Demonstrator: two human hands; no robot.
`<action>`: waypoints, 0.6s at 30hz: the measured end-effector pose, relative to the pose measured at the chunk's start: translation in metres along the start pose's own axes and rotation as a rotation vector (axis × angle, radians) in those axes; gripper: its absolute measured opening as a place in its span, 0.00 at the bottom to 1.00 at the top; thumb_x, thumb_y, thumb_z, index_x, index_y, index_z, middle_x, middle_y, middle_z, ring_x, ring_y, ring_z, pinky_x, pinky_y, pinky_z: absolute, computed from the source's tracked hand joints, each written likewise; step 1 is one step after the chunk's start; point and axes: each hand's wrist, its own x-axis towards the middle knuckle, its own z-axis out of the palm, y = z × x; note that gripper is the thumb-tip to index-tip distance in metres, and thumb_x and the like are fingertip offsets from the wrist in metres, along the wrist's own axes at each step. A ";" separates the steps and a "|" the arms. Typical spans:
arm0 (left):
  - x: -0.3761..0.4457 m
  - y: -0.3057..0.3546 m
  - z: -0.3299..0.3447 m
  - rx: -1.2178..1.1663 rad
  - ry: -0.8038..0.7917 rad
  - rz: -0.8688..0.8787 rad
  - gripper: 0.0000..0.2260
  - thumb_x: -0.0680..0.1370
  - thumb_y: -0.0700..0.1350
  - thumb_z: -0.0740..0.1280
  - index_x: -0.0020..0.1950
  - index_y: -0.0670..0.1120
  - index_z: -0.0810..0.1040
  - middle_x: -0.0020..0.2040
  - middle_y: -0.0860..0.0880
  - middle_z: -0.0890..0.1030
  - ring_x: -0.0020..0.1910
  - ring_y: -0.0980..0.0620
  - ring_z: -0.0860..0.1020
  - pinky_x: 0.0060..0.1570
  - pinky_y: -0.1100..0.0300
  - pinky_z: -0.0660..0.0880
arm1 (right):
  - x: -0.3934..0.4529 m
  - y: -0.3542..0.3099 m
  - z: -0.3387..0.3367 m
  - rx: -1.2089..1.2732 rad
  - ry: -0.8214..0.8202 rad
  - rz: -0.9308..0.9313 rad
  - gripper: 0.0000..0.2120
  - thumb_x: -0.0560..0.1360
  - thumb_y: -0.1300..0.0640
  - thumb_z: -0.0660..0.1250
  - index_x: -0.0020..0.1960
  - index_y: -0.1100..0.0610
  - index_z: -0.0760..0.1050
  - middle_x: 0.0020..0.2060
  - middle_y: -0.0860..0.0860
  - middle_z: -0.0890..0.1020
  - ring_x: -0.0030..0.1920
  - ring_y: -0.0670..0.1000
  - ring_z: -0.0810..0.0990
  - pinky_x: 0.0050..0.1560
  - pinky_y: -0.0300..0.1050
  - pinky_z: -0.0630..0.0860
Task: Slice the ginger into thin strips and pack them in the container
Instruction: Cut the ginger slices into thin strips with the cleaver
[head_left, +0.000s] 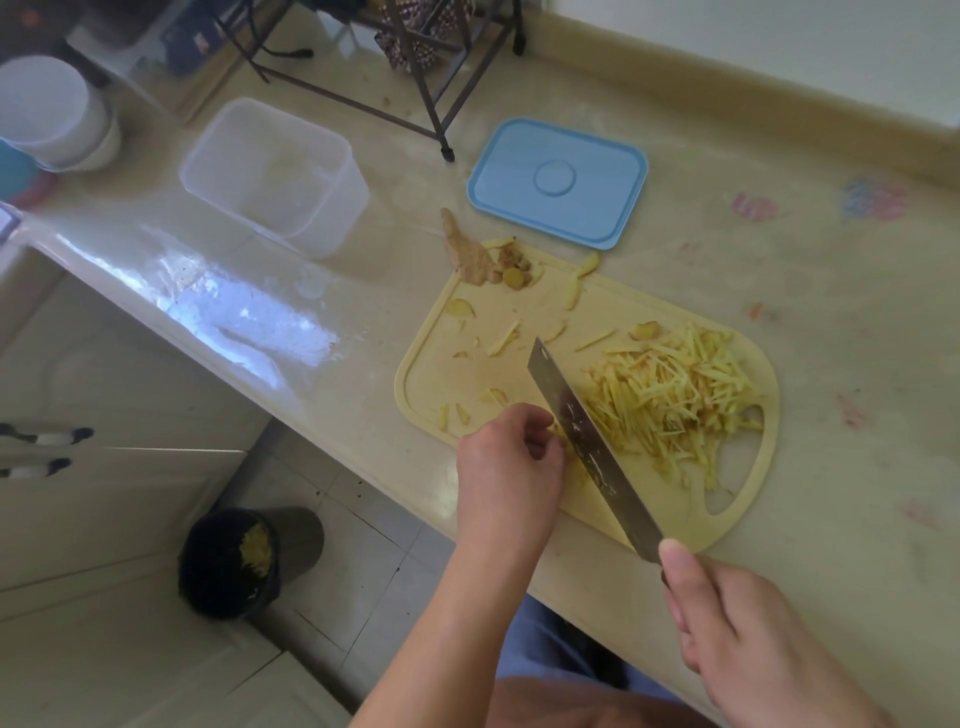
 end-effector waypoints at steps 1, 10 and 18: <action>-0.001 0.000 0.000 -0.017 0.003 0.001 0.07 0.76 0.39 0.70 0.49 0.50 0.81 0.37 0.58 0.79 0.37 0.63 0.78 0.37 0.74 0.72 | 0.000 -0.001 0.002 -0.011 0.007 -0.003 0.38 0.66 0.25 0.38 0.30 0.58 0.65 0.22 0.50 0.72 0.24 0.47 0.71 0.32 0.45 0.69; -0.005 0.003 -0.001 -0.057 0.015 0.038 0.07 0.75 0.39 0.71 0.44 0.52 0.79 0.36 0.58 0.79 0.40 0.66 0.77 0.39 0.74 0.72 | 0.012 -0.012 -0.003 0.074 0.006 -0.039 0.33 0.74 0.31 0.42 0.29 0.56 0.64 0.19 0.49 0.68 0.22 0.45 0.66 0.30 0.45 0.66; -0.006 -0.001 -0.001 -0.050 0.016 0.039 0.10 0.73 0.37 0.70 0.40 0.52 0.77 0.36 0.55 0.80 0.37 0.58 0.79 0.37 0.68 0.76 | -0.002 -0.010 -0.004 -0.007 0.000 0.002 0.30 0.71 0.33 0.46 0.29 0.58 0.66 0.21 0.50 0.72 0.24 0.46 0.69 0.35 0.49 0.71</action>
